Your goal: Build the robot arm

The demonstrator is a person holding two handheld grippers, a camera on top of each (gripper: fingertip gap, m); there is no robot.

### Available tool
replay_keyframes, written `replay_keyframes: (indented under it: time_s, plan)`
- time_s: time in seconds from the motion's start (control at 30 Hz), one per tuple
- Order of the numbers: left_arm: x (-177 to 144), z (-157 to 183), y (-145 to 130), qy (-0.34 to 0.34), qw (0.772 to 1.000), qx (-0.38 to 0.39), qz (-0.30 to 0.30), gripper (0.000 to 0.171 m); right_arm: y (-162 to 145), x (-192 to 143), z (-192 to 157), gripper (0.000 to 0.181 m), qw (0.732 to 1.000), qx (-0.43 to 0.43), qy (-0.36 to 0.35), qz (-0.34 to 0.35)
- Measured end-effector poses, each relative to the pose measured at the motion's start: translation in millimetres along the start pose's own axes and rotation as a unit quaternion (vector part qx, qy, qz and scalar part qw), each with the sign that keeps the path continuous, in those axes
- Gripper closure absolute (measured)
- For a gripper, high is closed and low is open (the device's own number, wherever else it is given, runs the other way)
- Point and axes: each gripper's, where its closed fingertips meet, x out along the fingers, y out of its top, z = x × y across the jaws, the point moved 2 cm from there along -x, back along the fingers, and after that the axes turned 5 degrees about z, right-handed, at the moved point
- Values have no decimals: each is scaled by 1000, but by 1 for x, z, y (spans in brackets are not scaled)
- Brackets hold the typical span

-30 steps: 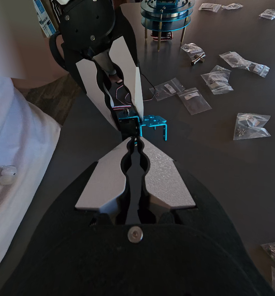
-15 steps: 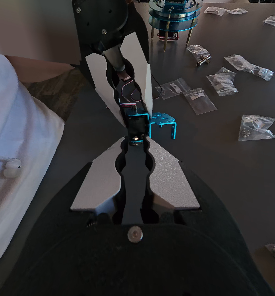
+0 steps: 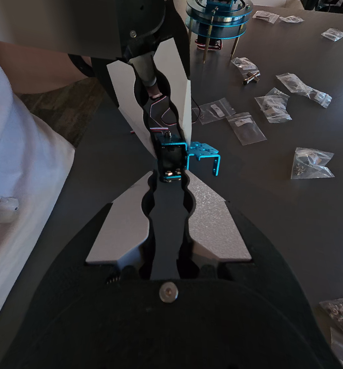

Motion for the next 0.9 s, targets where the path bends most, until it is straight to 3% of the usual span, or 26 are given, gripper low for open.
replay_keyframes:
  time_s: [0.1,0.4,0.53,0.67,0.9]
  plan:
    - [0,1,0,-1,1000,-2,1,142,1,-2,-1,163,1000,4,4,0]
    - [0,1,0,-3,1000,-1,2,142,-1,0,0,158,1000,3,-3,-9]
    - [0,0,0,-1,1000,-5,2,142,3,-4,-4,178,1000,-2,8,-1]
    - [0,1,0,-3,1000,0,2,142,3,-6,4,162,1000,0,-16,-1]
    - [1,1,0,-4,1000,2,1,142,0,0,1,159,1000,-4,-15,-18]
